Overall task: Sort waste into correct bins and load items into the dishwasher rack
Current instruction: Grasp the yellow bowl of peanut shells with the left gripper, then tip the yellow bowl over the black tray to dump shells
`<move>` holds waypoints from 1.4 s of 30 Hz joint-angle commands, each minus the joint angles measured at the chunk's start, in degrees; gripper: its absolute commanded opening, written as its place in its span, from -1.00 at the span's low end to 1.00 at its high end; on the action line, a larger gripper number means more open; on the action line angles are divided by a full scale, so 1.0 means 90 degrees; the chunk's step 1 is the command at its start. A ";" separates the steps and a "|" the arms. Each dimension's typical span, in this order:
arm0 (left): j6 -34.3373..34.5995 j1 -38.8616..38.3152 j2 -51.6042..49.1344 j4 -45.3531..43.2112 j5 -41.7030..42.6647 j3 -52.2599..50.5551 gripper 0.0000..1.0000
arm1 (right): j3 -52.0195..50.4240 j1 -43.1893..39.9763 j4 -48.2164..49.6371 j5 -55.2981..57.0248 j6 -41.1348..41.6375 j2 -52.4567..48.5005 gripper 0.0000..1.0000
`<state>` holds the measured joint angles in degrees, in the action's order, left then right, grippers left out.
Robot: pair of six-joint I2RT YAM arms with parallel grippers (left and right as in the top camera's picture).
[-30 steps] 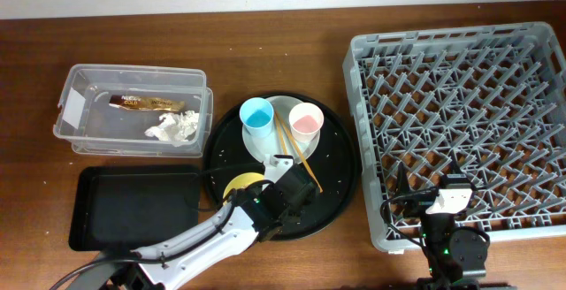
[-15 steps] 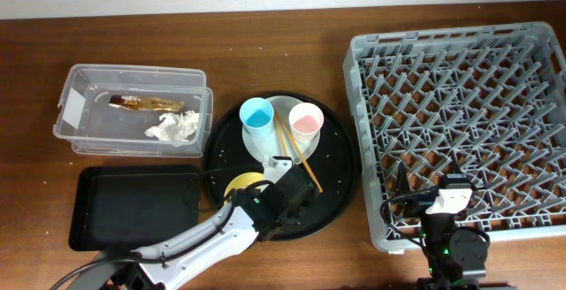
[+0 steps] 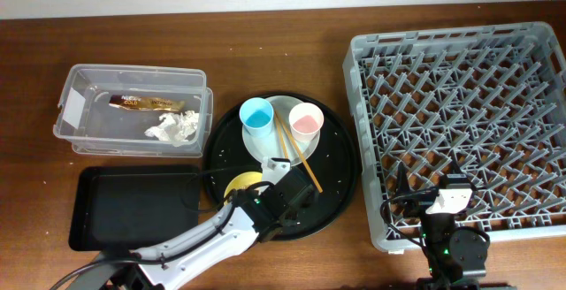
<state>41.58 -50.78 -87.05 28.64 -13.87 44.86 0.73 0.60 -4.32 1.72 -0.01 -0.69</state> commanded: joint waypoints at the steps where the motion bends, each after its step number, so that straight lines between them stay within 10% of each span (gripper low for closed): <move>1: -0.0374 0.0005 0.0143 0.0095 0.0083 0.0061 -1.00 | -0.0046 -0.0027 -0.0022 0.0102 0.0036 0.0041 0.97; 8: -0.1506 0.1035 0.1678 0.1858 0.0476 0.1180 -1.00 | -0.0046 -0.0027 -0.0022 0.0100 0.0036 0.0041 0.97; 19: -0.4136 0.6615 0.2460 0.2317 0.5200 0.0942 -0.99 | -0.0046 -0.0027 -0.0022 0.0100 0.0039 0.0041 0.97; 29: -0.5047 1.0108 0.2460 0.1384 0.7893 -0.0809 -0.99 | -0.0046 -0.0027 -0.0022 0.0100 0.0036 0.0041 0.97; 42: -0.5161 1.1778 0.2460 0.1389 0.8998 -0.0957 -1.00 | -0.0046 -0.0027 -0.0022 0.0100 0.0039 0.0041 0.97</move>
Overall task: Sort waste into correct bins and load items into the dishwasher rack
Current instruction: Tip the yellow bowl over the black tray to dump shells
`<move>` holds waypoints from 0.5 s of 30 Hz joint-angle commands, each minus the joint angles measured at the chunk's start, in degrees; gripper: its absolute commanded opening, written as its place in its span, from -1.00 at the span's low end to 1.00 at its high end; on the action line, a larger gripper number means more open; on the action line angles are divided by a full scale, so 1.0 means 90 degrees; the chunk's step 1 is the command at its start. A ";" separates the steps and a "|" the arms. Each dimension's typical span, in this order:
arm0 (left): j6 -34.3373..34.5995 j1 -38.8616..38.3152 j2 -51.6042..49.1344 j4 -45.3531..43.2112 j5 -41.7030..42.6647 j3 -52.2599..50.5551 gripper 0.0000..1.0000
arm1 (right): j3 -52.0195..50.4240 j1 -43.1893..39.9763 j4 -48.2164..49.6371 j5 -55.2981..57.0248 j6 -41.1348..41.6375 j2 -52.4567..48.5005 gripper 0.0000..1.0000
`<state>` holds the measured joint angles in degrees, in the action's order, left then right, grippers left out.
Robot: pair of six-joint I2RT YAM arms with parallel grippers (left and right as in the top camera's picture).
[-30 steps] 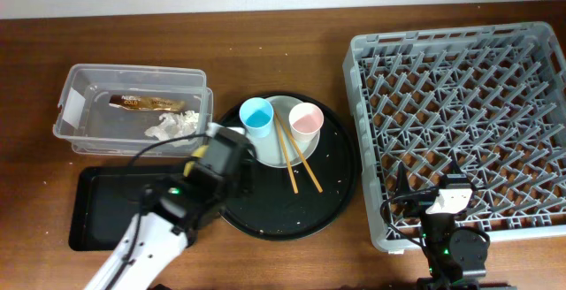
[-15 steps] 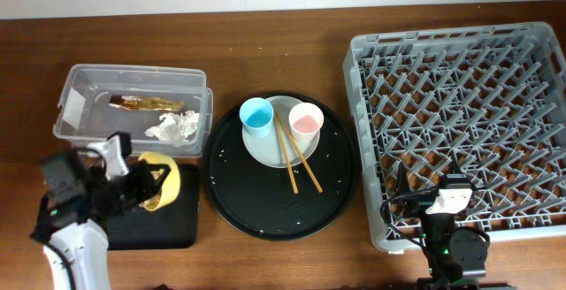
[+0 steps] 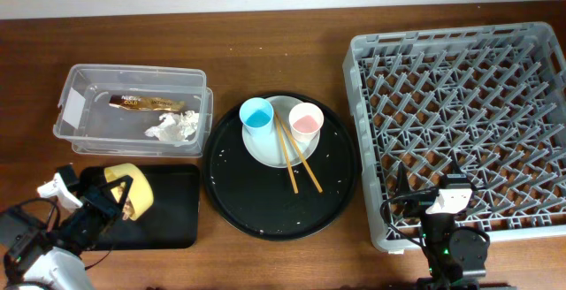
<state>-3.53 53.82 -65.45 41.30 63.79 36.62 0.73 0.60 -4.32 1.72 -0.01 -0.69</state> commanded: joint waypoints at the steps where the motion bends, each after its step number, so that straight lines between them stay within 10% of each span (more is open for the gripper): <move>1: -0.0148 0.0187 0.0058 -0.0019 0.0369 -0.0041 -0.99 | -0.0046 -0.0027 -0.0022 0.0100 0.0036 0.0041 0.97; 15: -0.0408 0.0248 0.0010 -0.0277 0.0687 -0.0119 -0.99 | -0.0046 -0.0027 -0.0022 0.0100 0.0039 0.0041 0.97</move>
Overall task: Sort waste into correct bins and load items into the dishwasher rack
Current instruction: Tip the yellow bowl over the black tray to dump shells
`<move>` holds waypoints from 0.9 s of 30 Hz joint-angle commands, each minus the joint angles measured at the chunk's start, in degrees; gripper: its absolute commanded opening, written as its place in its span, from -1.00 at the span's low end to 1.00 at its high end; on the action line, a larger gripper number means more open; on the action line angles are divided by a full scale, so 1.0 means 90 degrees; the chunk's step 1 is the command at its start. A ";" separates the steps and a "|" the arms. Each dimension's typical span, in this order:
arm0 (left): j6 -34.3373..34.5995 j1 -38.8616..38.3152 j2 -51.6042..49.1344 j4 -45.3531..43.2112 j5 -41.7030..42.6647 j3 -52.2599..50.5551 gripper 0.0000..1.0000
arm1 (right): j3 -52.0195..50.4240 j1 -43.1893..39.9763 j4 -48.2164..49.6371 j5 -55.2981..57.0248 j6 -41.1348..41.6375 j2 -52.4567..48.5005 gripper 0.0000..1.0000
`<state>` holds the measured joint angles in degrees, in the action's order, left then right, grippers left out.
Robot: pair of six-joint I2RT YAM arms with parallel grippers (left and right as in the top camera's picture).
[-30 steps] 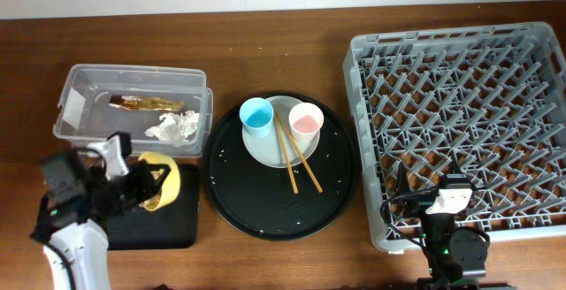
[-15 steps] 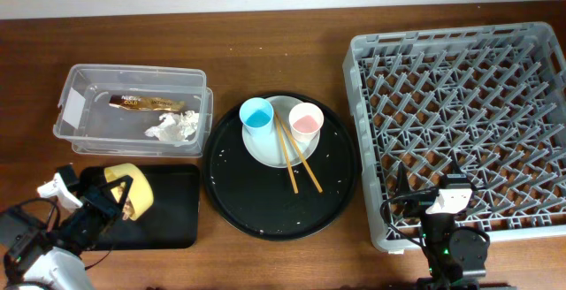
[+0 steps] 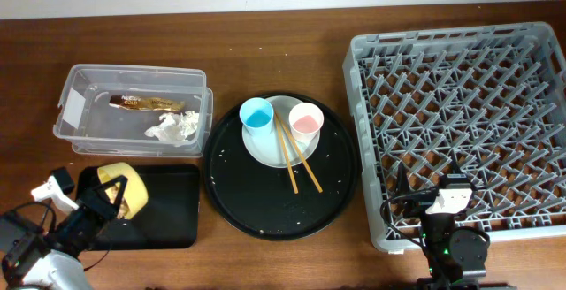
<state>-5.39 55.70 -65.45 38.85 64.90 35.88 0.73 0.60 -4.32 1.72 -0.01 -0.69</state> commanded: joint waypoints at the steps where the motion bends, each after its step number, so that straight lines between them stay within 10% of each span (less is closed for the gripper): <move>1: -0.0202 0.0039 -0.0032 0.0068 0.0862 -0.0044 -0.99 | -0.0046 -0.0027 -0.0022 0.0102 0.0036 0.0041 0.97; 27: 0.0476 0.0301 -0.1532 -0.0216 0.2555 -0.0126 -0.99 | -0.0046 -0.0027 -0.0022 0.0102 0.0036 0.0041 0.97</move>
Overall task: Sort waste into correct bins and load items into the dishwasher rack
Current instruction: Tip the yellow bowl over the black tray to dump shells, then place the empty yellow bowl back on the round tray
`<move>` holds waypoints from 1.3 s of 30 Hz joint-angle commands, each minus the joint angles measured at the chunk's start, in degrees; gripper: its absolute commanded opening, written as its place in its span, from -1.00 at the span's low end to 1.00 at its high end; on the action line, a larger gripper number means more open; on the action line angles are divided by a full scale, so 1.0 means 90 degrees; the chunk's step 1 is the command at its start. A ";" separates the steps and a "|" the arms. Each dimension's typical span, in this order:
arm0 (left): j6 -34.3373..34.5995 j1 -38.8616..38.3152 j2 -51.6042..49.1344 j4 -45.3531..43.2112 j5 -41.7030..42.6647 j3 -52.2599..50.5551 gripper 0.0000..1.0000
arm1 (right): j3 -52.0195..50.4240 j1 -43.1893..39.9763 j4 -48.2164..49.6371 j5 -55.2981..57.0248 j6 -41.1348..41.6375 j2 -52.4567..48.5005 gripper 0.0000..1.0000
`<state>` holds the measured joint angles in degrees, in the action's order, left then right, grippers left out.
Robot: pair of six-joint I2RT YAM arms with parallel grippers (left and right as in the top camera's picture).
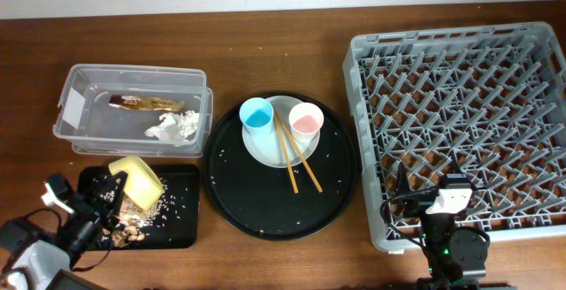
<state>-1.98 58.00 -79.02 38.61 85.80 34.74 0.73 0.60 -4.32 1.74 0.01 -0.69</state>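
Note:
My left gripper (118, 189) is shut on the rim of a yellow bowl (137, 179), held tilted over the black rectangular tray (181, 203). Food scraps (133, 223) and crumbs lie scattered in that tray below the bowl. On the round black tray (256, 210) rests a white plate (268, 149) with a blue cup (257, 115), a pink cup (306, 119) and chopsticks (296, 162). The grey dishwasher rack (460, 104) fills the right side. My right gripper (453, 182) sits at the rack's front edge, its fingers too dark to make out.
A clear plastic bin (133, 109) at the back left holds a brown wrapper (146, 103) and a crumpled tissue (173, 126). It stands directly behind the black rectangular tray. Crumbs dot the round tray's bare surface.
The yellow bowl has been tipped further and shifted slightly right and back over the black rectangular tray. Food scraps and crumbs now lie in that tray. The right arm has not moved.
My left gripper was first at the yellow bowl on the front left of the round tray. It then held the bowl over the rectangular black tray's left end, later tilted there. Now the bowl's scraps lie in that tray. The right arm stayed still throughout.

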 commanded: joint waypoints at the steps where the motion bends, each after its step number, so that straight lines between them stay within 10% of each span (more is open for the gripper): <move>1: 0.0141 0.0046 -0.0022 0.0187 0.0410 0.0000 -0.99 | -0.0046 -0.0027 -0.0022 0.0097 0.0034 0.0041 0.97; 19: 0.0408 0.0073 -0.0012 0.0270 0.0442 0.0002 -0.99 | -0.0046 -0.0027 -0.0022 0.0097 0.0034 0.0041 0.97; 24: 0.0719 -0.0262 0.1134 0.0634 -0.0814 0.0634 -0.99 | -0.0046 -0.0027 -0.0022 0.0097 0.0034 0.0041 0.97; 32: 0.2603 -0.4459 0.3466 0.0835 -0.5447 0.1372 -0.99 | -0.0046 -0.0027 -0.0022 0.0097 0.0034 0.0041 0.97; 39: 0.3837 -0.8252 0.2958 0.0379 -0.8211 0.1372 -0.99 | -0.0046 -0.0027 -0.0022 0.0100 0.0034 0.0041 0.97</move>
<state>27.27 -6.39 -49.21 43.70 23.11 46.04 0.73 0.60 -4.32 1.72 -0.01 -0.69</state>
